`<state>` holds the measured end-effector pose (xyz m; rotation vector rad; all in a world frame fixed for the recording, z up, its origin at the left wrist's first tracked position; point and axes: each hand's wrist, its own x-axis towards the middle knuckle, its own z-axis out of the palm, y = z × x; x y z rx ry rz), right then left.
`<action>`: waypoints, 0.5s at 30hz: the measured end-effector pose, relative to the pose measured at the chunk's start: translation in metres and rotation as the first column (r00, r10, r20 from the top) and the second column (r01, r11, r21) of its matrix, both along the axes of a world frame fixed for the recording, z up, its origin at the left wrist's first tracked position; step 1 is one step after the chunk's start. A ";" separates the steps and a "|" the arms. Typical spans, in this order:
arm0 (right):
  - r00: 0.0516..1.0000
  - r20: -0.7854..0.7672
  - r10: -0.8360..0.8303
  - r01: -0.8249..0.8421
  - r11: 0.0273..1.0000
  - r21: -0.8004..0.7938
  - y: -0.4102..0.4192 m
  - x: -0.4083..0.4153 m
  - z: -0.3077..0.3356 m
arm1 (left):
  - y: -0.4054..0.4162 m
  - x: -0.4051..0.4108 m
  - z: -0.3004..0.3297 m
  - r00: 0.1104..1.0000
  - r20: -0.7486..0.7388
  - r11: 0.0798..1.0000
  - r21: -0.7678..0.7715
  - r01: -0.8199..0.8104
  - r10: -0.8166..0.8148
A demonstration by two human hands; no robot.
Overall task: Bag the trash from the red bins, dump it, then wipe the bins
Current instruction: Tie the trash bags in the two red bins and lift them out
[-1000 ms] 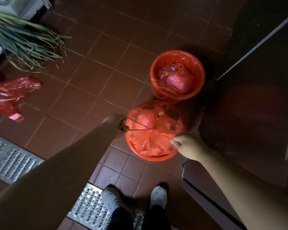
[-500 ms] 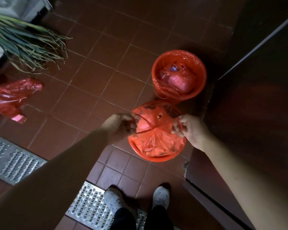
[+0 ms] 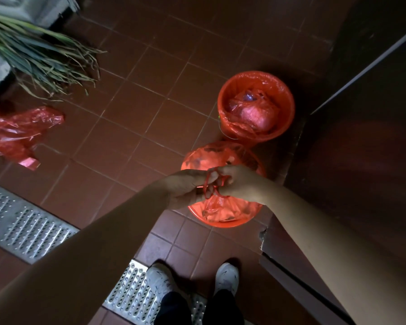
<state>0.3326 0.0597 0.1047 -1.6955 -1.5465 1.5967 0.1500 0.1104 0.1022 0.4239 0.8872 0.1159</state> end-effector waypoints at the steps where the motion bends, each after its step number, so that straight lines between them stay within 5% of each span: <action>1: 0.998 0.055 0.020 -0.022 0.999 0.038 0.000 0.000 -0.002 | -0.001 -0.001 -0.001 1.000 -0.010 1.000 0.020 0.008 -0.008; 4: 0.997 0.066 -0.038 0.034 0.998 0.061 -0.007 0.004 -0.011 | -0.003 -0.002 -0.008 0.992 -0.126 0.986 0.161 0.049 -0.029; 8: 0.978 0.168 -0.128 0.137 0.989 -0.047 -0.030 0.035 -0.022 | 0.006 -0.019 -0.029 0.909 -0.385 0.951 0.308 -0.039 0.162; 9: 0.944 0.326 -0.048 0.072 0.996 -0.061 -0.038 0.043 -0.025 | 0.008 -0.027 -0.035 0.878 -0.446 0.949 0.315 -0.031 0.176; 12: 0.586 0.791 0.174 -0.133 0.984 -0.118 -0.057 0.048 -0.027 | 0.004 -0.038 -0.048 0.829 -0.543 0.959 0.283 0.033 0.132; 15: 0.659 0.729 0.188 -0.120 0.982 -0.145 -0.053 0.035 -0.032 | -0.002 -0.029 -0.051 0.813 -0.562 0.953 0.302 0.027 0.155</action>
